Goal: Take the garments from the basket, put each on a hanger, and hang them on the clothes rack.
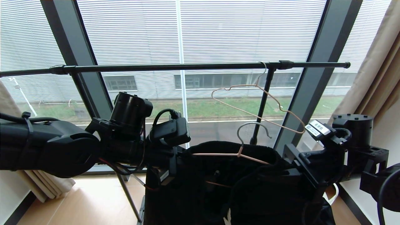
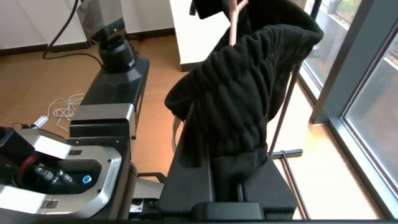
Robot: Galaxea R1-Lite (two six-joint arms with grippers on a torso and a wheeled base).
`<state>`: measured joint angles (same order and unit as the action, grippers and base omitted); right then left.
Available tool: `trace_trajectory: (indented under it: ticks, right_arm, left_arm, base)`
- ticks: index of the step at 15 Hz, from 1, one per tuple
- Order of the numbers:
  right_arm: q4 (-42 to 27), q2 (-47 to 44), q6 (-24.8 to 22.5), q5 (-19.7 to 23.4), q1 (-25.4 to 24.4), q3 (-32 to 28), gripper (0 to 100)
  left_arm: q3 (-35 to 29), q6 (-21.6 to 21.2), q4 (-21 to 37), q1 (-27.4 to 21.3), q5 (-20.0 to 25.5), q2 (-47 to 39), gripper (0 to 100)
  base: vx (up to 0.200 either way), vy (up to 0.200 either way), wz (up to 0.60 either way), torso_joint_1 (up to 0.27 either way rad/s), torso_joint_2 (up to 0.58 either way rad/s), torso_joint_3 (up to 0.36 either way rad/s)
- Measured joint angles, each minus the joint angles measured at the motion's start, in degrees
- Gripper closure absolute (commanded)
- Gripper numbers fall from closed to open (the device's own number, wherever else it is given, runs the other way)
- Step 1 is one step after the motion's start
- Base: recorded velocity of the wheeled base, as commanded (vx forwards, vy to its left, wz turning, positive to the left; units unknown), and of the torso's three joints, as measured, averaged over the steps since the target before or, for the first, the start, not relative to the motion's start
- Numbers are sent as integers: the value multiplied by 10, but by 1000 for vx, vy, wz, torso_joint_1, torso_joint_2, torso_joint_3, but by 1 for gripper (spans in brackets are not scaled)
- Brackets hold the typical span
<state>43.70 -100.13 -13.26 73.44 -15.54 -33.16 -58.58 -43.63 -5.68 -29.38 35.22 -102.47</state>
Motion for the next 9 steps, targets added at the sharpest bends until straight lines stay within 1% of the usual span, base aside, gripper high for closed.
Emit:
trace_trajectory:
  ticks: [3, 7, 9]
  right_arm:
    - [1, 0, -3, -3, 2, 1, 0]
    - [20, 0, -9, -4, 15, 2, 0]
    - [44, 1, -10, -10, 38, 0, 0]
  left_arm:
    - [-5, 8, 0, 2, -2, 1, 100]
    - [-16, 12, 0, 9, -2, 9, 100]
    - [-18, 30, 0, 27, -2, 17, 100]
  base:
    - [0, 0, 0, 0, 0, 0]
    - [0, 0, 0, 0, 0, 0]
    - [0, 0, 0, 0, 0, 0]
